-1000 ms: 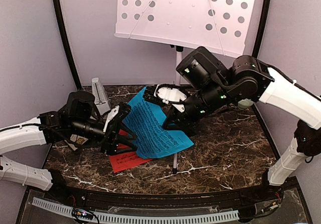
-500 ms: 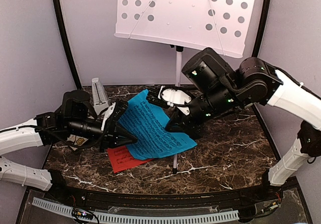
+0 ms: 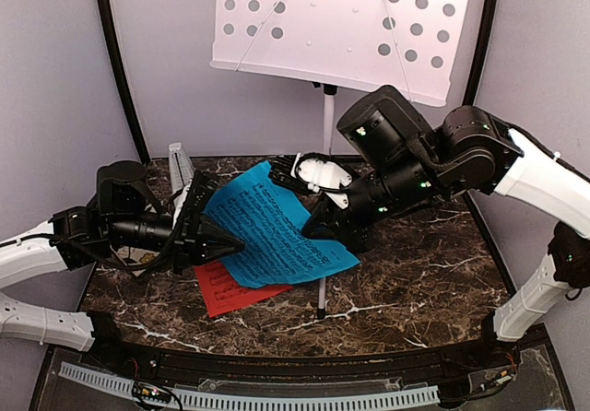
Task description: Set up the instrument practice props
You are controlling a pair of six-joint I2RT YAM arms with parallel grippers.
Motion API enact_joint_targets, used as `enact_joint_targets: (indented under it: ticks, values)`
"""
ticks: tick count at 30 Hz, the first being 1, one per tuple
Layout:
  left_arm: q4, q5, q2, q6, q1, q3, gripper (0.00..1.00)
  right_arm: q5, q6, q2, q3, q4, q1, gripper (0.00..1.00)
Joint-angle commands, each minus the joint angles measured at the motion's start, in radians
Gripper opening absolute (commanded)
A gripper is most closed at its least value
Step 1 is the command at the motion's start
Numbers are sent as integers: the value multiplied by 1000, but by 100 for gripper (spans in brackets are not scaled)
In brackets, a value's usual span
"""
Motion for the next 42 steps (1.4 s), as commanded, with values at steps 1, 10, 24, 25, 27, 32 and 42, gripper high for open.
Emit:
enact_joint_targets:
  ticks: [1, 10, 24, 25, 27, 32, 42]
  values:
    - [-159, -71, -13, 98, -7, 90, 25, 16, 1, -36, -5, 15, 16, 0]
    - [-546, -309, -20, 273, -7, 327, 83, 90, -67, -29, -26, -91, 113, 0]
    - [-476, 7, 117, 322, -17, 343, 88, 224, -111, 10, 54, -175, 239, 0]
    - [-470, 14, 125, 322, -22, 341, 85, 227, -114, 12, 58, -174, 241, 0]
    - [-464, 23, 141, 323, -37, 333, 78, 232, -116, 14, 62, -174, 242, 0]
    - [-434, 41, 147, 310, -60, 305, 56, 253, -119, 12, 61, -160, 242, 0]
    - [-344, -25, 71, 242, -61, 246, 0, 289, -111, -20, 22, -111, 241, 0]
